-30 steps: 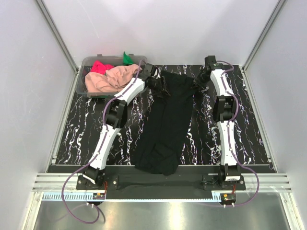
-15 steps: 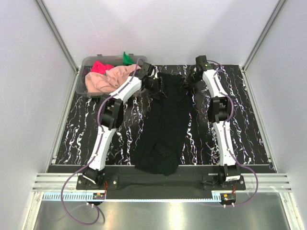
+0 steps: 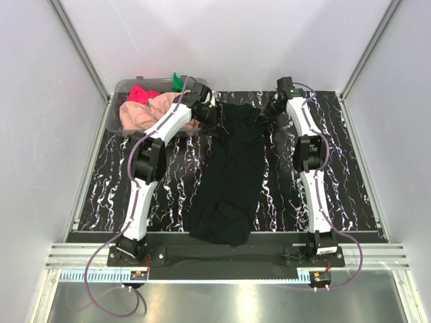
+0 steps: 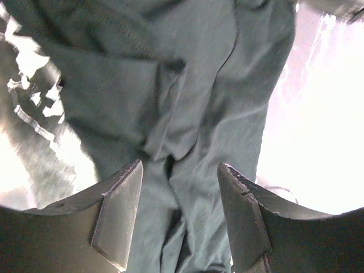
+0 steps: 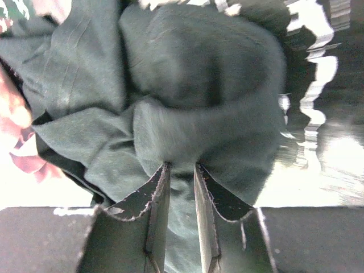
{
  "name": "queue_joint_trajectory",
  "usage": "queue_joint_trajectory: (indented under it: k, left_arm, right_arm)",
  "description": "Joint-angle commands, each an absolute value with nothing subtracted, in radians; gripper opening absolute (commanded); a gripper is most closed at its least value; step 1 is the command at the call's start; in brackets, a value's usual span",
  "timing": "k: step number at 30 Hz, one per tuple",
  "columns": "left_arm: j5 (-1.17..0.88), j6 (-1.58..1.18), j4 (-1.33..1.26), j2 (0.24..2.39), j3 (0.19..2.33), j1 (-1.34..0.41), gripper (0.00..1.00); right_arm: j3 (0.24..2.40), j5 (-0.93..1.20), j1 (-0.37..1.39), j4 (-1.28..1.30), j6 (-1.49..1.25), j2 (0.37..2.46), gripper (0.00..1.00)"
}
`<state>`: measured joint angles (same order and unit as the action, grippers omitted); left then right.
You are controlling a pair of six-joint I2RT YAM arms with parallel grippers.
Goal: Fold and stack the t-shirts
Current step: Fold the tshirt
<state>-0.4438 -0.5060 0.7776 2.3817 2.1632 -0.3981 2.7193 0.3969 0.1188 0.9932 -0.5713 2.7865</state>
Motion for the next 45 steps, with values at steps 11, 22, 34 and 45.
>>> queue_joint_trajectory:
  k: [11, 22, 34, 45]
  left_arm:
    - [-0.333, -0.452, 0.844, 1.962, 1.628, -0.454, 0.60]
    - [-0.247, -0.423, 0.821, 1.747, 1.288, -0.528, 0.60]
    - [-0.233, -0.439, 0.807, 1.572, 1.045, -0.592, 0.60]
    - [-0.215, -0.474, 0.788, 1.479, 0.913, -0.658, 0.60]
  right_arm:
    - [2.239, 0.326, 0.228, 1.117, -0.434, 2.234, 0.29]
    - [1.381, 0.370, 0.437, 0.881, -0.681, 1.652, 0.27]
    - [1.137, 0.451, 0.633, 0.910, -0.877, 1.463, 0.27]
    - [1.109, 0.425, 0.850, 0.954, -0.997, 1.528, 0.29]
